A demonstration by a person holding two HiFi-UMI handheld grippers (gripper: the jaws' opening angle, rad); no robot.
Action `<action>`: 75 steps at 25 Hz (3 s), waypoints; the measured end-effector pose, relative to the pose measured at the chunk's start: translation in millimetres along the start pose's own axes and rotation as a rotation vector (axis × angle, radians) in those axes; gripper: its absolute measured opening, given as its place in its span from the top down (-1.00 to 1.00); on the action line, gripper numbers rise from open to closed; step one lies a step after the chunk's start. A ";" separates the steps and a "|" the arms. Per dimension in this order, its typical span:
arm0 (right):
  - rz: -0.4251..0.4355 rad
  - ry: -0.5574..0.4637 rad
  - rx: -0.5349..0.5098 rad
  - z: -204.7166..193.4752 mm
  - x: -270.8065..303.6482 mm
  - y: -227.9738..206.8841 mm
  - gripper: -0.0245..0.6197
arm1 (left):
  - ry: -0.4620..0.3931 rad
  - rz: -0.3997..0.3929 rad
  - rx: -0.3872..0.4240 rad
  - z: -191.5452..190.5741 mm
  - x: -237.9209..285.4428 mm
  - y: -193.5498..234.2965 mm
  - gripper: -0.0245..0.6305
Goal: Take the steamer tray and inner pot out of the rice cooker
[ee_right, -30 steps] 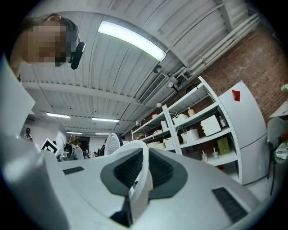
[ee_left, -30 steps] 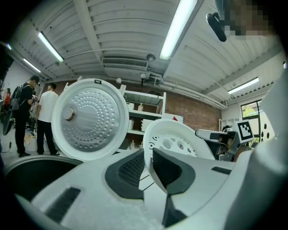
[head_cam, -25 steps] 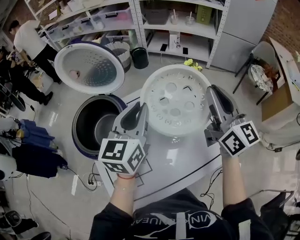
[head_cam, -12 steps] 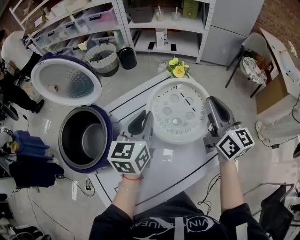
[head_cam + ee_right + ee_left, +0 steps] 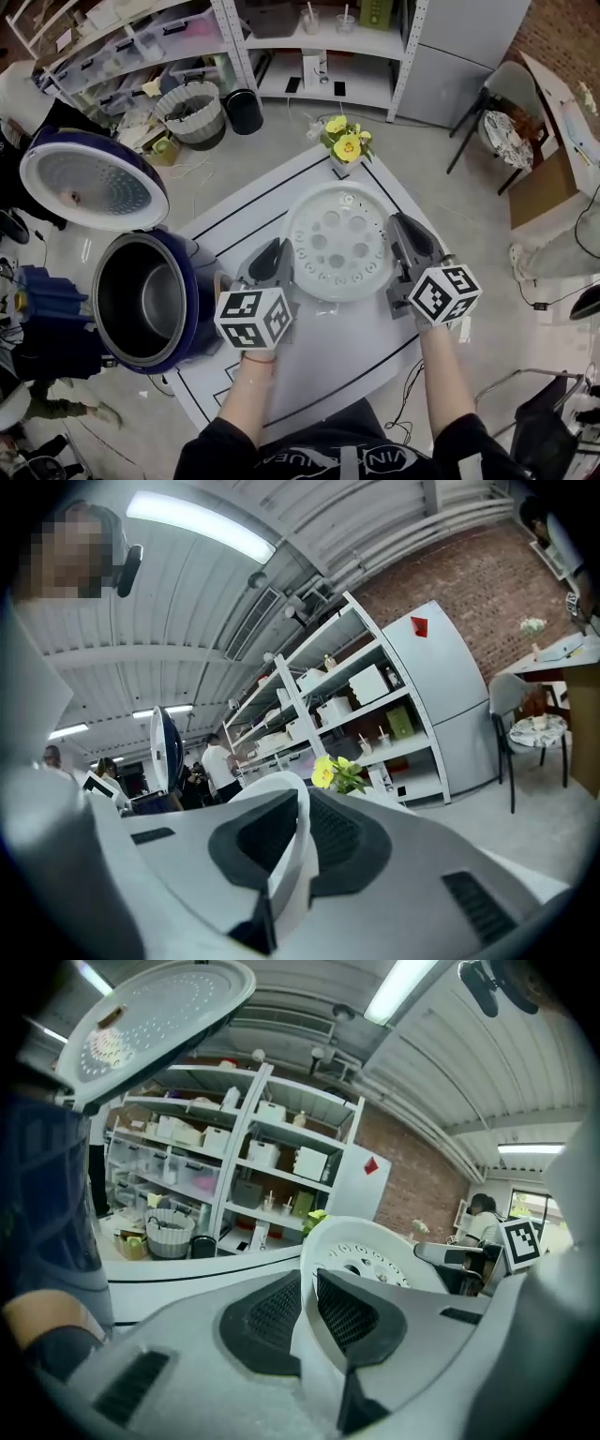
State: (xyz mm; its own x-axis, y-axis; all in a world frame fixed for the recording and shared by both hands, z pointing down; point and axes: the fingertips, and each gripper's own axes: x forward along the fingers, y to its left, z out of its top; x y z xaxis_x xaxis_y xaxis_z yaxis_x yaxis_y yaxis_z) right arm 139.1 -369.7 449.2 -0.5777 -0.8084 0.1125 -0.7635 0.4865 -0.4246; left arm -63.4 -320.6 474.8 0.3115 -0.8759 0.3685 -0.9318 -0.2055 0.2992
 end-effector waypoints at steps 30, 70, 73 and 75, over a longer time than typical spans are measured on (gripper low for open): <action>-0.129 0.311 0.032 -95.5 72.7 -67.3 0.78 | 0.135 0.096 -0.135 -50.7 82.4 58.0 0.78; 0.376 0.236 -0.456 -3.6 18.8 160.6 0.45 | -0.142 0.045 0.151 42.4 -85.1 -28.9 0.62; 0.444 0.227 -0.465 -2.2 19.7 193.7 0.45 | -0.178 0.080 0.148 52.2 -112.4 -23.8 0.62; 0.487 0.223 -0.470 -3.0 22.0 215.0 0.45 | -0.201 0.100 0.130 57.7 -130.8 -17.8 0.62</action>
State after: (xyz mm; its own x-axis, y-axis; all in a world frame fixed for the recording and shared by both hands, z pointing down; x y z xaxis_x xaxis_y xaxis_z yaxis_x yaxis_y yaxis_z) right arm -38.7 -281.9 363.1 -0.8917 -0.4002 0.2113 -0.4183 0.9071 -0.0470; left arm -98.3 -227.6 370.6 0.1851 -0.9612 0.2044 -0.9763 -0.1561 0.1497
